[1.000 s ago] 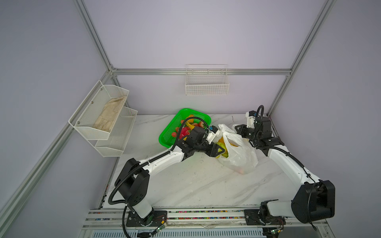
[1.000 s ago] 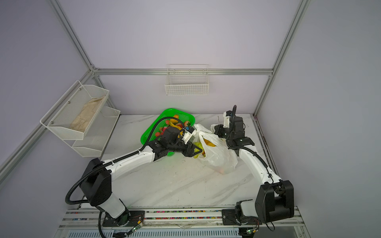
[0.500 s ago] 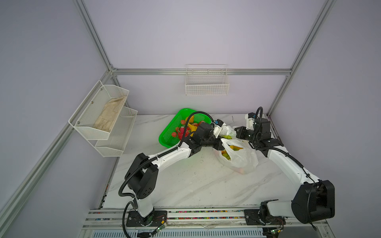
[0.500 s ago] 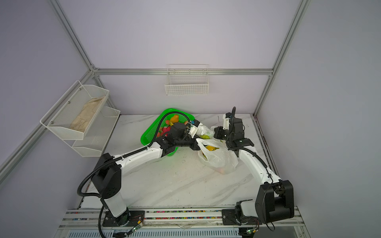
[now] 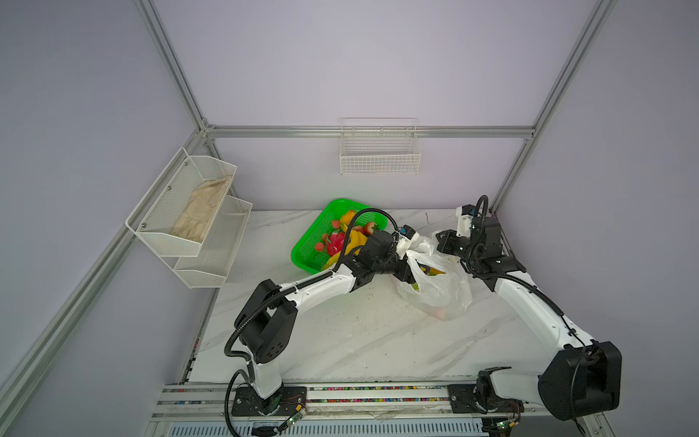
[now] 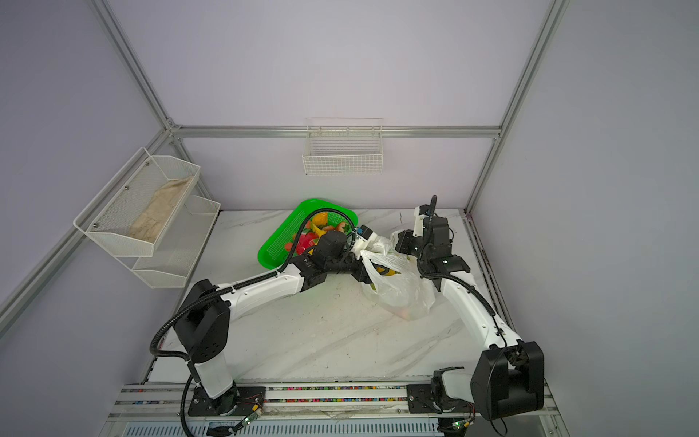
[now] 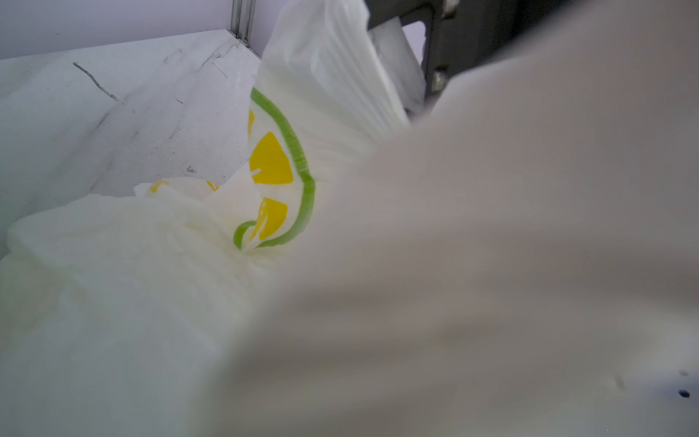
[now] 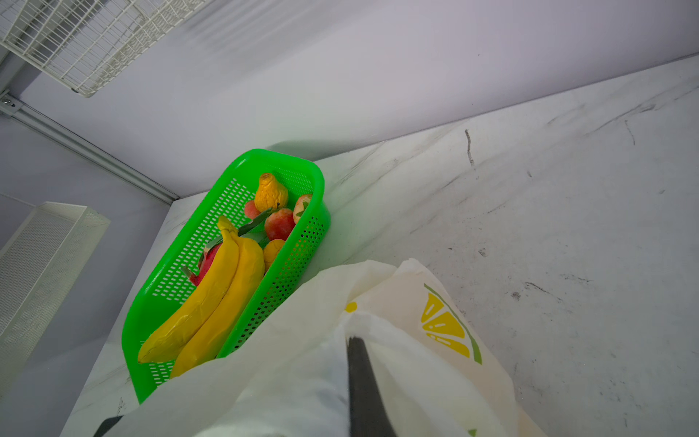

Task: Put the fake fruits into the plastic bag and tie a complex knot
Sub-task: 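Open the left gripper inside the bag mouth to drop the dragon fruit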

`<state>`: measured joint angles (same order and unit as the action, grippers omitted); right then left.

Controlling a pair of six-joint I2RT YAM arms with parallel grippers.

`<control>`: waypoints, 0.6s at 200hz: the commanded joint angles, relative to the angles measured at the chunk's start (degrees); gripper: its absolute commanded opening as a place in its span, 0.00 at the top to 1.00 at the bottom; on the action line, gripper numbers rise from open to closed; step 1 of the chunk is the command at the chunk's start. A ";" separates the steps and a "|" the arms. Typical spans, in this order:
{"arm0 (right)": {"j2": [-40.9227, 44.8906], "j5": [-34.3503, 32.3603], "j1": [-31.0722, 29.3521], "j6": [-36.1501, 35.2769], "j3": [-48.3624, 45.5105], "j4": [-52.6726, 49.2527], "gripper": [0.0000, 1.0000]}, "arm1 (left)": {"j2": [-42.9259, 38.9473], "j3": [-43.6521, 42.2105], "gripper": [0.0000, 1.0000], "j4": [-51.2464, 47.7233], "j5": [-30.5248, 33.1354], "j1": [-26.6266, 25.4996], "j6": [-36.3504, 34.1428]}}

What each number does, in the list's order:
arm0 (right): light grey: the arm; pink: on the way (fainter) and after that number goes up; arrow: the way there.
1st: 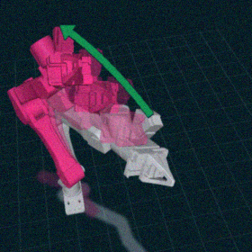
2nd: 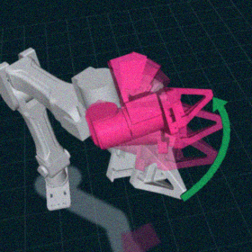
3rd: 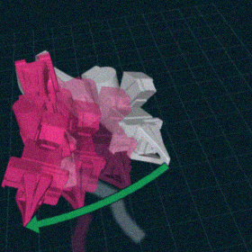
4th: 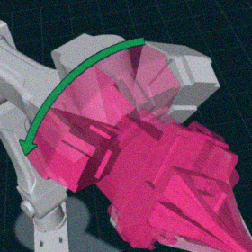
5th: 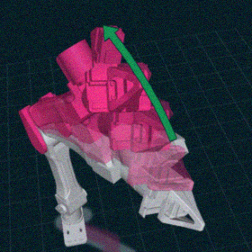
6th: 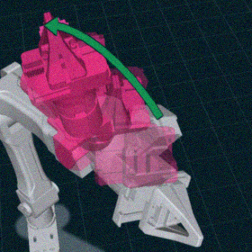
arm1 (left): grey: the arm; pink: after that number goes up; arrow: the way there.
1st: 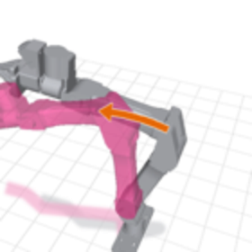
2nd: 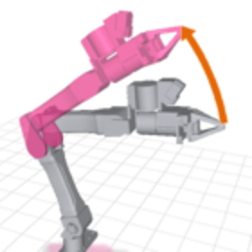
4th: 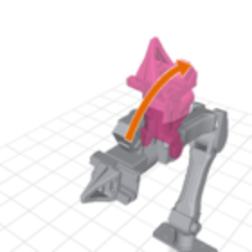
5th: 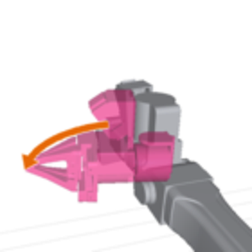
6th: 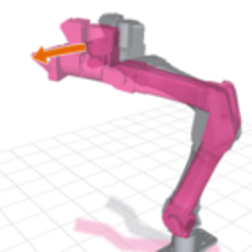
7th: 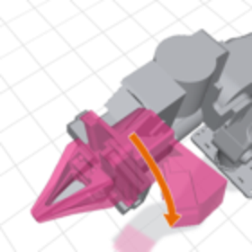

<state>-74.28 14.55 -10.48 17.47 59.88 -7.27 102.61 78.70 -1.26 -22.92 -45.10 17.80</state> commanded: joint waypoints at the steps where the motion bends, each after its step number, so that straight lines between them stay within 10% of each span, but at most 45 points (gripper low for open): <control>1: -0.98 -0.29 0.31 -0.28 1.68 -0.49 1.00 | -4.57 -2.97 0.14 0.83 0.35 0.98 -3.60; 120: -7.53 7.32 0.27 -0.16 4.95 1.12 1.00 | -15.47 -4.31 0.10 -7.60 15.09 3.62 -16.77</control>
<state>-81.10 19.46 -10.48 17.34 62.57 -7.07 86.48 70.00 -7.07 -12.71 -41.54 5.21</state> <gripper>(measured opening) 0.048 0.896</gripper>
